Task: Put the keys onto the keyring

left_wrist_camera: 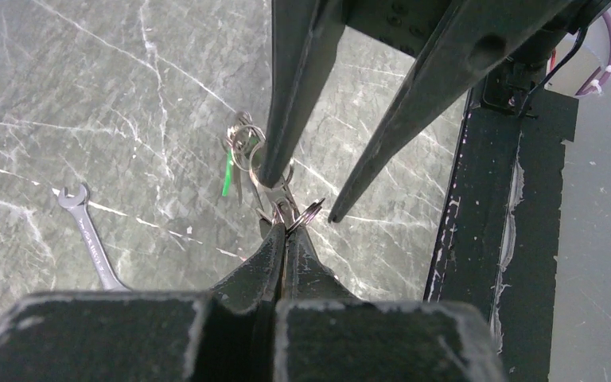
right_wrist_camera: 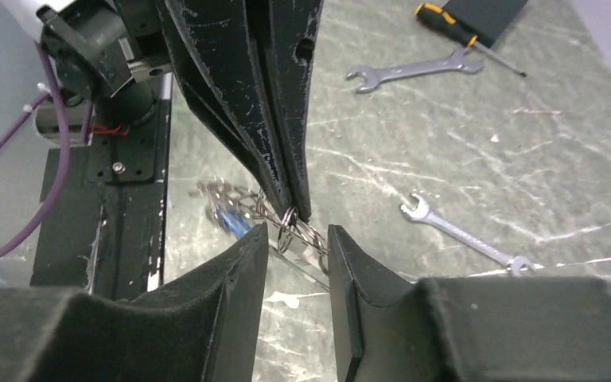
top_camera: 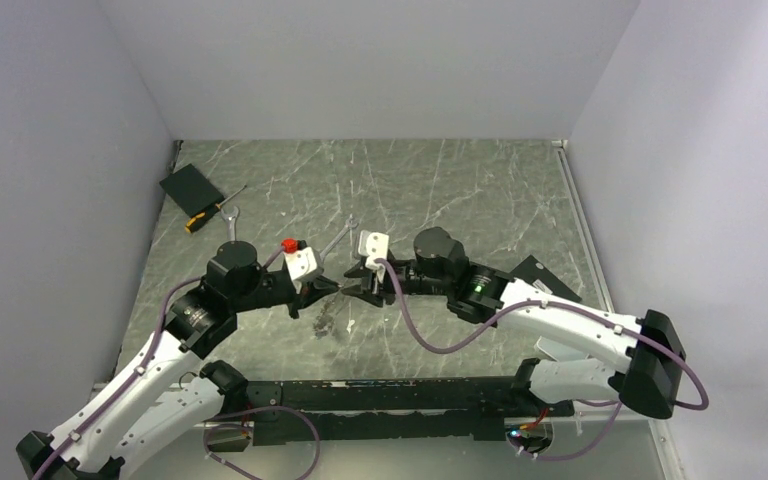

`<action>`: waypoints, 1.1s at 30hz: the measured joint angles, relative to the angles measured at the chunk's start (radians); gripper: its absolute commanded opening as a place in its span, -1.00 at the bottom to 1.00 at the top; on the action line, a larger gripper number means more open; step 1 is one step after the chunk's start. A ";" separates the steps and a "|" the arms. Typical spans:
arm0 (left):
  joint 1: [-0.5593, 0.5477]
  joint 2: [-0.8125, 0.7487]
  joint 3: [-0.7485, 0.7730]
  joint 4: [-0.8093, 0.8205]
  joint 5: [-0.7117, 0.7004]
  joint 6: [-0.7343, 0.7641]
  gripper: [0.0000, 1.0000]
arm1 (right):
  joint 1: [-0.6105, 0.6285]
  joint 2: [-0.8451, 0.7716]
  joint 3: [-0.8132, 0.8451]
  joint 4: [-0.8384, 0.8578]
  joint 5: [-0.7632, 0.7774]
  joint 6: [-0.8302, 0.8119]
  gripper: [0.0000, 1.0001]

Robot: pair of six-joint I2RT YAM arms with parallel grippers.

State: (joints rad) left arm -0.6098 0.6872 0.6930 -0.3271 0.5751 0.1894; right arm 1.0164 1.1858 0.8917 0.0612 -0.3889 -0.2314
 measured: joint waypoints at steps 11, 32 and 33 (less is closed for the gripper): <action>0.000 0.011 0.000 -0.023 0.000 0.000 -1.00 | 0.007 0.051 0.045 -0.087 -0.028 -0.032 -0.34; 0.001 0.023 0.000 -0.044 -0.016 0.000 -0.47 | 0.012 0.101 0.083 -0.108 -0.037 -0.067 -1.00; 0.001 0.020 0.000 -0.044 -0.020 -0.003 -0.35 | 0.012 0.098 0.078 -0.103 -0.034 -0.068 -1.00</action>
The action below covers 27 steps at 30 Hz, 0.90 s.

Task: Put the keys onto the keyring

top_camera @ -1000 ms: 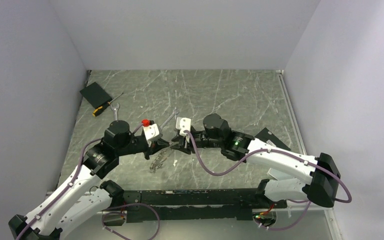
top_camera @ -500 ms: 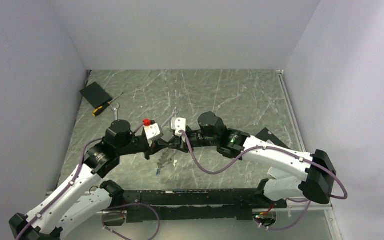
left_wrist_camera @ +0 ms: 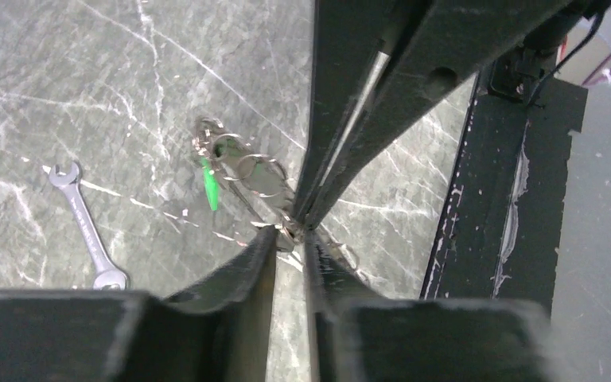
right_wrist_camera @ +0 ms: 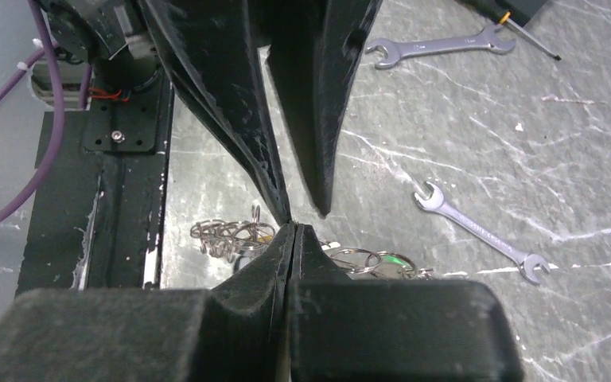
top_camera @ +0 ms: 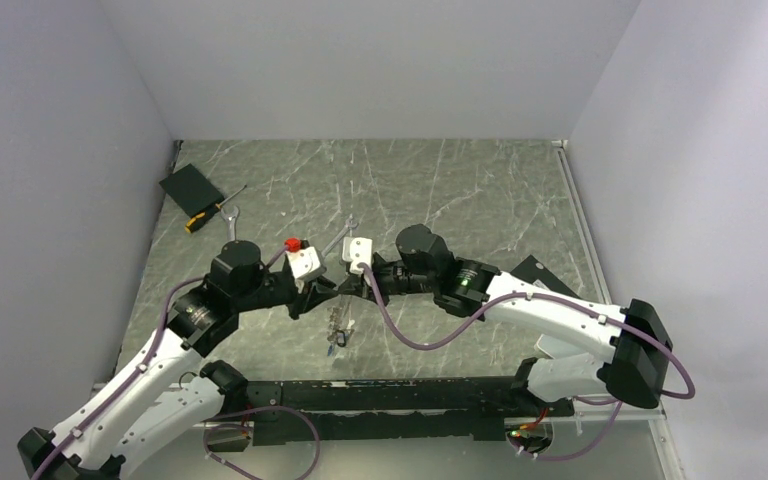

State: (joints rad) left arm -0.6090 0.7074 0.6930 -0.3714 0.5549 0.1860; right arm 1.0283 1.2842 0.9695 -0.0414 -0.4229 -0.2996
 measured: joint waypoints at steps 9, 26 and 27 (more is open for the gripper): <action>0.002 -0.071 0.000 0.063 -0.006 0.000 -0.20 | 0.001 -0.050 -0.091 0.039 0.022 0.002 -1.00; 0.003 -0.064 0.000 0.082 0.034 -0.005 -0.20 | 0.001 -0.198 -0.229 0.341 0.047 0.047 -1.00; 0.004 -0.062 0.000 0.086 0.040 -0.008 -0.20 | 0.001 -0.198 -0.233 0.352 0.047 0.050 -1.00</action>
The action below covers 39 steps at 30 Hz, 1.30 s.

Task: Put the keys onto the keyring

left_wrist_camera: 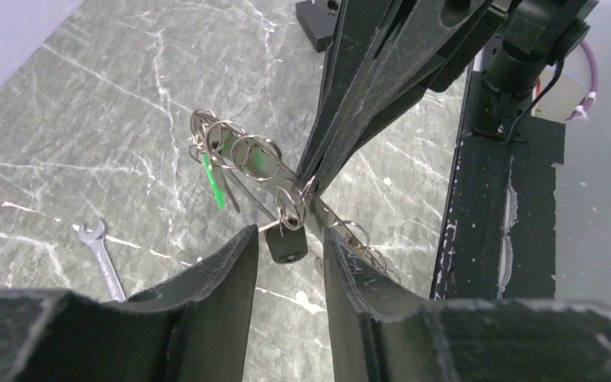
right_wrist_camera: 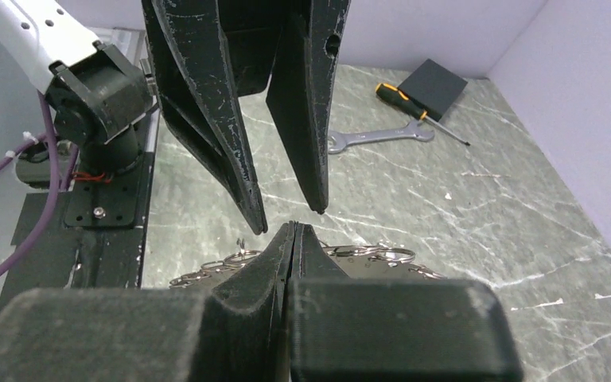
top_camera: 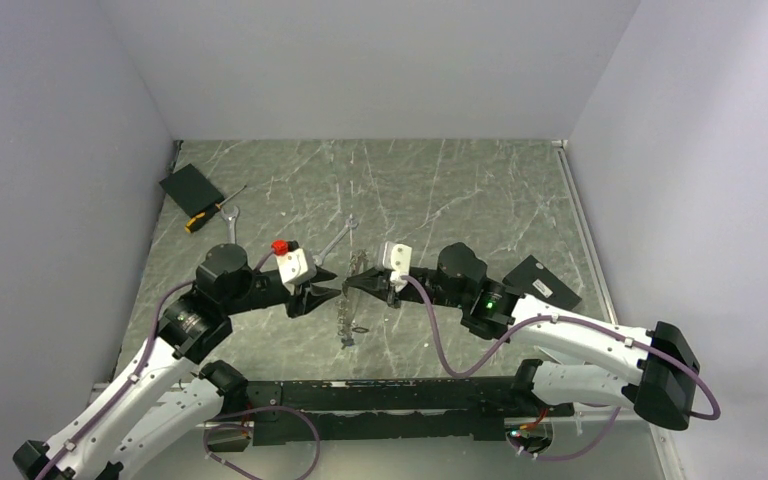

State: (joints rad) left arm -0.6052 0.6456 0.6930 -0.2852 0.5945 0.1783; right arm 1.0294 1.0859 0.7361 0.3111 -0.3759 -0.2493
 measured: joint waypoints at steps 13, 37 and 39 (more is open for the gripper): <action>0.019 0.018 -0.001 0.050 0.057 -0.018 -0.31 | 0.000 0.000 -0.023 0.137 -0.038 0.064 -1.00; 0.058 0.000 -0.003 0.058 0.026 -0.027 -1.00 | 0.005 0.190 -0.069 0.592 0.033 0.185 -1.00; 0.060 -0.006 -0.003 0.058 0.007 -0.025 -1.00 | 0.010 0.213 -0.069 0.637 0.057 0.192 -1.00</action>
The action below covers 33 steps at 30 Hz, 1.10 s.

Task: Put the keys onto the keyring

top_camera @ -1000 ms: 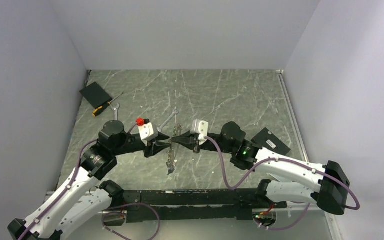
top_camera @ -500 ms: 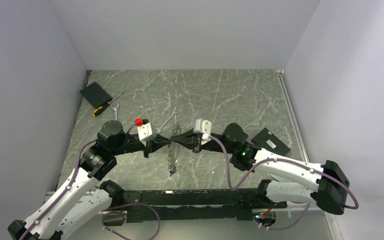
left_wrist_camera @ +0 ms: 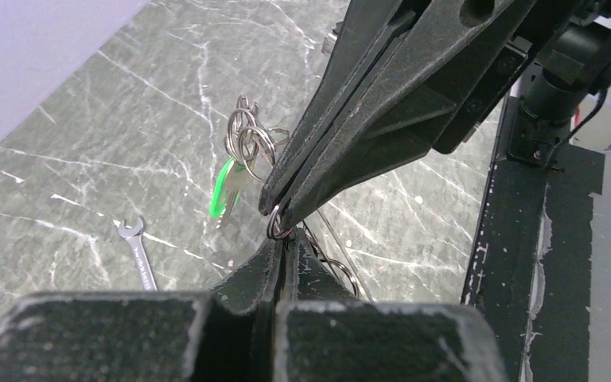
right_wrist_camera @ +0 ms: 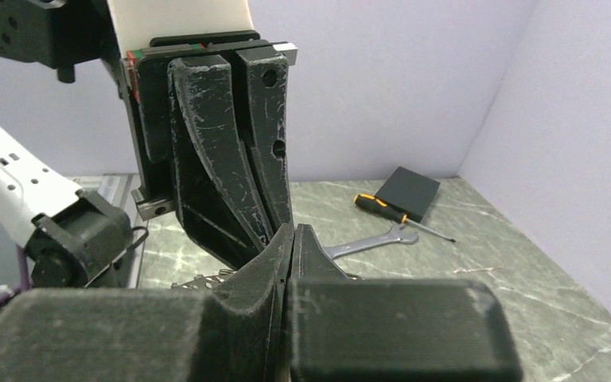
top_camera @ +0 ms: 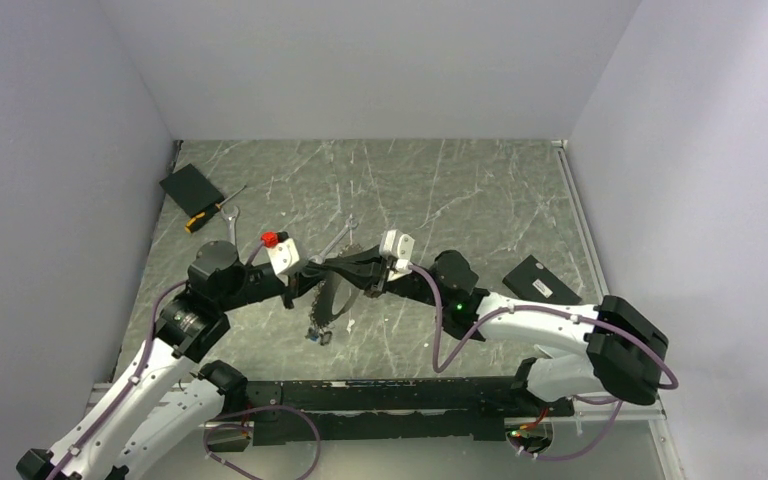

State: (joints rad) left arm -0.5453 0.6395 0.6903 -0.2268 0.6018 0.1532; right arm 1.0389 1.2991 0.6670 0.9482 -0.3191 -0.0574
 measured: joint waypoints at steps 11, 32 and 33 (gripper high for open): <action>0.014 -0.013 -0.003 -0.008 -0.062 0.001 -0.94 | 0.010 0.216 -0.051 0.454 0.058 0.033 -1.00; 0.013 -0.103 -0.023 -0.012 0.011 0.010 -0.24 | -0.014 -0.027 -0.148 0.232 -0.029 0.013 -1.00; 0.014 -0.108 -0.023 -0.004 0.027 0.009 -0.26 | -0.018 -0.041 -0.154 0.212 -0.042 0.014 -1.00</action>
State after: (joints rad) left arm -0.5312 0.5312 0.6678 -0.2310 0.6289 0.1619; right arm 1.0214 1.2583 0.5129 1.1603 -0.3614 -0.0437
